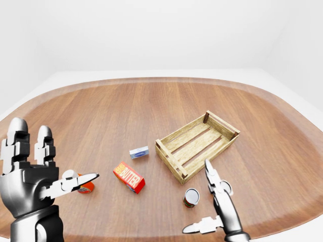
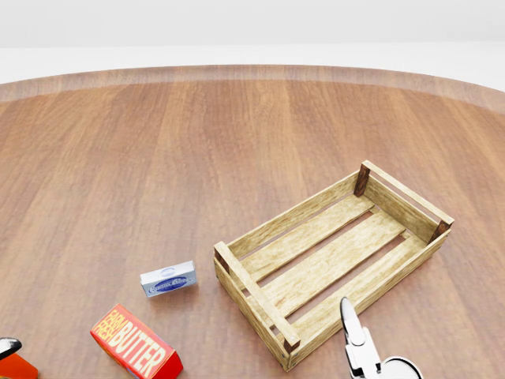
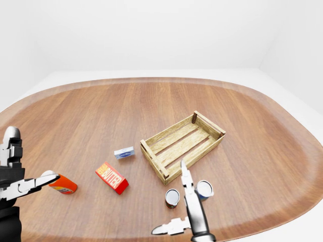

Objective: Pick up the tomato sauce, and put it in the wooden tray.

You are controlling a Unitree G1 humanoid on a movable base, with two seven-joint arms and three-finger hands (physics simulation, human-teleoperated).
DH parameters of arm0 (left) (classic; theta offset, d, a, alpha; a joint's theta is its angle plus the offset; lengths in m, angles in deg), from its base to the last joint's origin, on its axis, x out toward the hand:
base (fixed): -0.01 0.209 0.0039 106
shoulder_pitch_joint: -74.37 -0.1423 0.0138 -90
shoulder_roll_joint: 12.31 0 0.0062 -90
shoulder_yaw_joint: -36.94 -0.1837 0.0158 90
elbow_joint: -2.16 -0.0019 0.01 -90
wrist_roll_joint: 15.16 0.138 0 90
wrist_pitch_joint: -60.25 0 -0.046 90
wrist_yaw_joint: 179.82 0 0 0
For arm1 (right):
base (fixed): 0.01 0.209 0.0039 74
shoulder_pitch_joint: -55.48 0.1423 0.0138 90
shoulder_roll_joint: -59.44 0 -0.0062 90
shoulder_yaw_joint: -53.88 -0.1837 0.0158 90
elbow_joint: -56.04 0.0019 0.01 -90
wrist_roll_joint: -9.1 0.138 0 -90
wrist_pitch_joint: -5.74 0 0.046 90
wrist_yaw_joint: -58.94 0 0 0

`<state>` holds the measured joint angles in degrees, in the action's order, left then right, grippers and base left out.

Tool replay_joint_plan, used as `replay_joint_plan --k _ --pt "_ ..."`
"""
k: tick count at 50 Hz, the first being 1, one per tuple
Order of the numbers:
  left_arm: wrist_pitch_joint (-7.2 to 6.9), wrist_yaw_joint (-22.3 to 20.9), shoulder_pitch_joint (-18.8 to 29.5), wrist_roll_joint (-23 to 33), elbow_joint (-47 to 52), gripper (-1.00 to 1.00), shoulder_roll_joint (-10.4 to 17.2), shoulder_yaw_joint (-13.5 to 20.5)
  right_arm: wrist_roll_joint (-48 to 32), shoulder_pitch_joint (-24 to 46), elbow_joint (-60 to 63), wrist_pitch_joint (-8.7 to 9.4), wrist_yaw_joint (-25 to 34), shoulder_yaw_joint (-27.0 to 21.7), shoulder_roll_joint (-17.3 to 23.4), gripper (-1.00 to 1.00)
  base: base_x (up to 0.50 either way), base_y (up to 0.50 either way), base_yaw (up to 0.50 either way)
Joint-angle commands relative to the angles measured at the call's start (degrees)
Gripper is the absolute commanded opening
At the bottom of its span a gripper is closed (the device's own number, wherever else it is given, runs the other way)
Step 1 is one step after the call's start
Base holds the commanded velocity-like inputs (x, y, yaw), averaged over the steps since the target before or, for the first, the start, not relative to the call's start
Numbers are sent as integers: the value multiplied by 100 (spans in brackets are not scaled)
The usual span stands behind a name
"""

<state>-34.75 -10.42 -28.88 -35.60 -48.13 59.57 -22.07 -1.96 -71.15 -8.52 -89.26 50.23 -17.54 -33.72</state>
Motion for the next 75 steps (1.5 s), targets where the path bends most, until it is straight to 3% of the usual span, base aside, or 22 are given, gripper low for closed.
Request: replay_joint_plan --k 1,75 --pt "0 8 3 -12 1 95 9 8 -27 36 -153 0 -70 74 36 100 0 0 0" --pt "0 8 -7 71 1 95 -7 -90 -21 414 -1233 0 182 -259 -340 100 0 0 0"
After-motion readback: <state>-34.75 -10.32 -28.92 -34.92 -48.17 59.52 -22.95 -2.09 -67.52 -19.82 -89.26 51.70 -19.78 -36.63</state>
